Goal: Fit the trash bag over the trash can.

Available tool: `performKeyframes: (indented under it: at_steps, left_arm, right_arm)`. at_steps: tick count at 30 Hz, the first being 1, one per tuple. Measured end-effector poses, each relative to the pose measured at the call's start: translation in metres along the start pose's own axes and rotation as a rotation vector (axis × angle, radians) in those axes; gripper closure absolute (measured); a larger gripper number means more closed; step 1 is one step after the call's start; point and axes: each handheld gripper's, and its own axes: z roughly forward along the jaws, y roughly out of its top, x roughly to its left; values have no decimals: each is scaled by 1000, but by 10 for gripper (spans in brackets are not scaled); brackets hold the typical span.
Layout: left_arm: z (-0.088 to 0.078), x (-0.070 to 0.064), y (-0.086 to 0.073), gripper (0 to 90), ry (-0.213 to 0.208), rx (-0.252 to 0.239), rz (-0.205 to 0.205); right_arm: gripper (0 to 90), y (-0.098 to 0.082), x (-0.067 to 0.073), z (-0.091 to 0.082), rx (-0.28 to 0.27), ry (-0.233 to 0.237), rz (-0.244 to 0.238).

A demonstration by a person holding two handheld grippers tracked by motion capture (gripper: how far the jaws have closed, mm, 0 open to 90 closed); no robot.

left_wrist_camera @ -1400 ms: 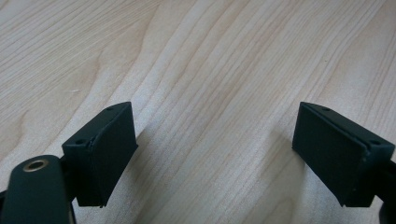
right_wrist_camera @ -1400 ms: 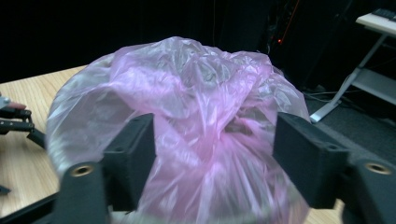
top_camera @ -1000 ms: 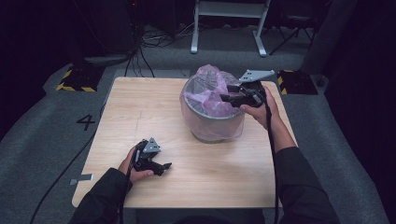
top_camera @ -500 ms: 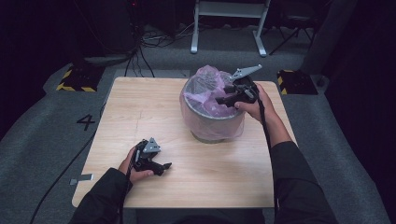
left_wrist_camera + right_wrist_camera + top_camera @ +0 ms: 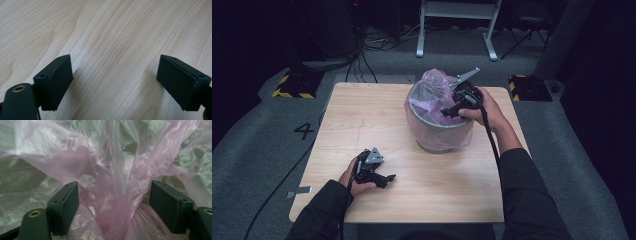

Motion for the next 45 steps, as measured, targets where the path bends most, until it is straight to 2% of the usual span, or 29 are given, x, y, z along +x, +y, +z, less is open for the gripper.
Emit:
performKeyframes:
  at_steps: [7, 19, 23, 29, 33, 35, 36, 38, 39, 43, 45]
  left_arm:
    - [0, 0, 0, 134, 0, 0, 0]
    - [0, 0, 0, 133, 1, 0, 1]
    - [0, 0, 0, 134, 0, 0, 0]
    - [0, 0, 0, 133, 0, 0, 0]
    - [0, 0, 0, 133, 0, 0, 0]
    - [0, 0, 0, 134, 2, 0, 3]
    - [0, 0, 0, 133, 2, 0, 3]
    - [0, 0, 0, 134, 2, 0, 3]
    - [0, 0, 0, 134, 2, 0, 3]
    - [0, 0, 0, 134, 2, 0, 3]
    - [0, 0, 0, 133, 2, 0, 2]
  right_arm:
    - [235, 2, -1, 4, 50, -12, -10]
    - [229, 7, 2, 11, 165, -31, -30]
    - [222, 8, 1, 9, 155, -31, -23]
    - [197, 8, 0, 2, 73, -75, 4]
    - [191, 4, 0, -1, -1, -80, 44]
    - [192, 3, 0, -2, -17, -84, 41]
    - [193, 0, 0, -7, -75, -101, 56]
    - [199, -3, 0, -13, -133, -106, 76]
    - [200, -5, 1, -15, -155, -97, 81]
    - [228, -10, 8, -26, -244, -126, 61]
    - [227, -13, 10, -32, -279, -145, 73]
